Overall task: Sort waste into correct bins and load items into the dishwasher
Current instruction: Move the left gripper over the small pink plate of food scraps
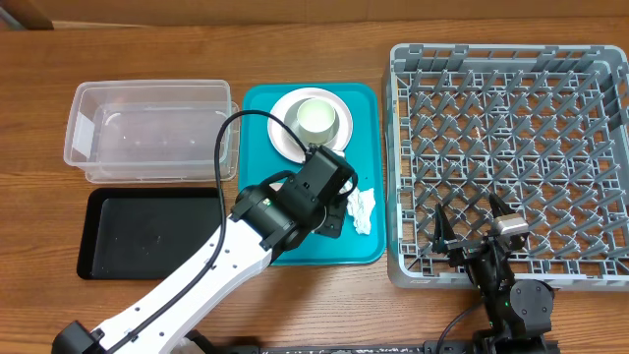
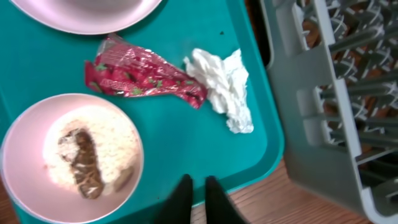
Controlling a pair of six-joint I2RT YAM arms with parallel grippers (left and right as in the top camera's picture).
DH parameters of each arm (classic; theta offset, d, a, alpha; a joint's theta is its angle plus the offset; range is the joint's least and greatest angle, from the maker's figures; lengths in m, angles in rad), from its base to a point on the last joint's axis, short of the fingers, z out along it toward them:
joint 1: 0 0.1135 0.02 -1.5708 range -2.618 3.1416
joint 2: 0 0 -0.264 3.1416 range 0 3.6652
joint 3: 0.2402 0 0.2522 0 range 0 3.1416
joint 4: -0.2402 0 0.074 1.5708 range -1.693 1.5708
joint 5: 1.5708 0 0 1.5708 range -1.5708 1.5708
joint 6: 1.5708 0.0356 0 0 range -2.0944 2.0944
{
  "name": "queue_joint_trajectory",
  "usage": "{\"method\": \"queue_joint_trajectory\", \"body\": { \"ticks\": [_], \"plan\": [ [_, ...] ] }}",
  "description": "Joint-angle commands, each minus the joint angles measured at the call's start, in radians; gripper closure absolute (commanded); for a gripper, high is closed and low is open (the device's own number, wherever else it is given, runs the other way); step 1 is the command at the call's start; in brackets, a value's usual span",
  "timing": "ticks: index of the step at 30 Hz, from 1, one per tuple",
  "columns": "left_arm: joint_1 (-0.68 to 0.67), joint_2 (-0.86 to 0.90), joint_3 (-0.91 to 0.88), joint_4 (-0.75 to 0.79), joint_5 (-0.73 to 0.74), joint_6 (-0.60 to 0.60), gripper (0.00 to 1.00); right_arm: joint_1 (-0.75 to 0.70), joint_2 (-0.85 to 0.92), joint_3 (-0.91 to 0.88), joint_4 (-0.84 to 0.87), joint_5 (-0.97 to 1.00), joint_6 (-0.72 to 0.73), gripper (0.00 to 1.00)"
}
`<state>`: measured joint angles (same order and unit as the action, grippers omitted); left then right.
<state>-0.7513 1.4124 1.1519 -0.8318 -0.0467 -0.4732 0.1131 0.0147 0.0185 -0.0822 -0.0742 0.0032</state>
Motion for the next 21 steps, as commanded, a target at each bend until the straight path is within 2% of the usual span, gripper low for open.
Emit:
{"method": "queue_joint_trajectory", "body": {
  "ticks": [1,9,13,17,20,21],
  "plan": [
    [-0.005,0.037,-0.005,0.021,0.134,-0.006,0.96,-0.003,-0.011,-0.011,0.005,0.003,0.002,0.00],
    [-0.011,0.060,-0.005,0.010,0.063,-0.006,0.96,-0.003,-0.011,-0.011,0.005,0.003,0.002,0.00],
    [-0.011,0.070,-0.005,0.006,0.066,-0.006,0.92,-0.003,-0.011,-0.011,0.005,0.003,0.002,0.00],
    [-0.015,0.103,-0.005,-0.019,0.044,0.001,0.78,-0.003,-0.011,-0.011,0.005,0.003,0.002,0.00],
    [-0.015,0.133,-0.005,-0.031,-0.036,0.001,0.67,-0.003,-0.011,-0.011,0.005,0.003,0.002,0.00],
    [-0.015,0.142,-0.005,-0.031,-0.063,0.001,0.67,-0.003,-0.011,-0.011,0.005,0.003,0.002,0.00]
  ]
}}
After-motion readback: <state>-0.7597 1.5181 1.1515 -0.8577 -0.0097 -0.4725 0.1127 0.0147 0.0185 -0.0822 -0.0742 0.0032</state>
